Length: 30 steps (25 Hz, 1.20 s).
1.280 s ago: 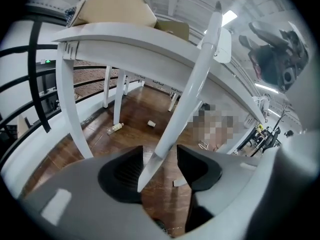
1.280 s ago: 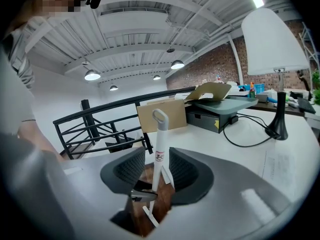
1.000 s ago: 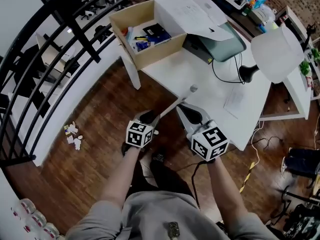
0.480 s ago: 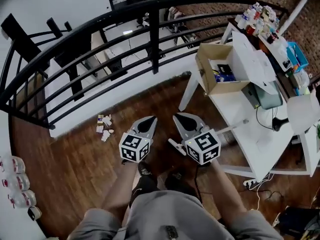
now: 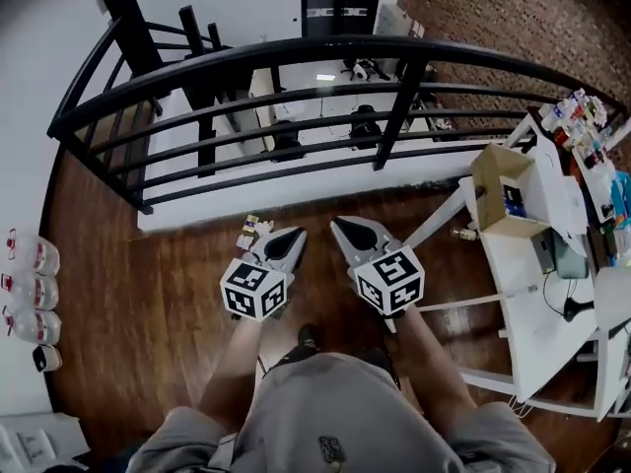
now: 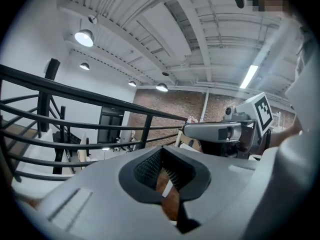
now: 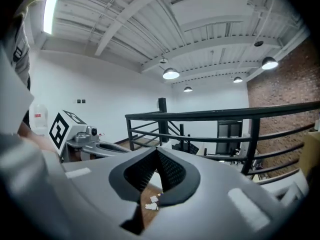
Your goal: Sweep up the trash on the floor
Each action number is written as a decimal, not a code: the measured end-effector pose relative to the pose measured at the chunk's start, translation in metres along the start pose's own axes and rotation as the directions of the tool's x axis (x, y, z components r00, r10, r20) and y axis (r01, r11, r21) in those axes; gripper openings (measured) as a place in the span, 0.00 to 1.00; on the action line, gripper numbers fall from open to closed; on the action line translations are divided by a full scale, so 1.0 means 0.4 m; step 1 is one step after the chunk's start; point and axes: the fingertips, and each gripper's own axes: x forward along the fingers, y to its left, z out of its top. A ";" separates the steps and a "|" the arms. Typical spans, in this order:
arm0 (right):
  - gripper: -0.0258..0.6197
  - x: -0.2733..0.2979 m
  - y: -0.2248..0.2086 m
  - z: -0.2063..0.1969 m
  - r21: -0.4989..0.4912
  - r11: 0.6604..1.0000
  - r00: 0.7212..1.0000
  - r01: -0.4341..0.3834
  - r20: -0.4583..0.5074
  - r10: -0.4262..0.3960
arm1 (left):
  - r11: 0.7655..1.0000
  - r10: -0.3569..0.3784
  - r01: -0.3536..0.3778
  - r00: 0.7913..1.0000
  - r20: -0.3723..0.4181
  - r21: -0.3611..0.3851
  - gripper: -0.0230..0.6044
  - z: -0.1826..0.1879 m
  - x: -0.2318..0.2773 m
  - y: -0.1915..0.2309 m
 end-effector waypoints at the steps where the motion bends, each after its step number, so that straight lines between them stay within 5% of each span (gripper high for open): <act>1: 0.04 0.023 0.023 0.017 -0.008 1.000 1.000 -0.021 0.012 0.021 | 1.000 0.017 -0.017 1.000 0.002 -0.010 0.04 0.008 -0.024 0.025; 14: 0.04 0.126 0.161 0.101 -0.093 0.985 0.988 -0.145 0.038 0.149 | 0.992 0.129 -0.129 0.990 0.060 -0.003 0.04 0.083 -0.156 0.100; 30: 0.04 0.115 0.165 0.117 -0.101 0.979 0.983 -0.177 0.032 0.181 | 0.992 0.125 -0.126 0.990 0.062 0.008 0.04 0.099 -0.153 0.067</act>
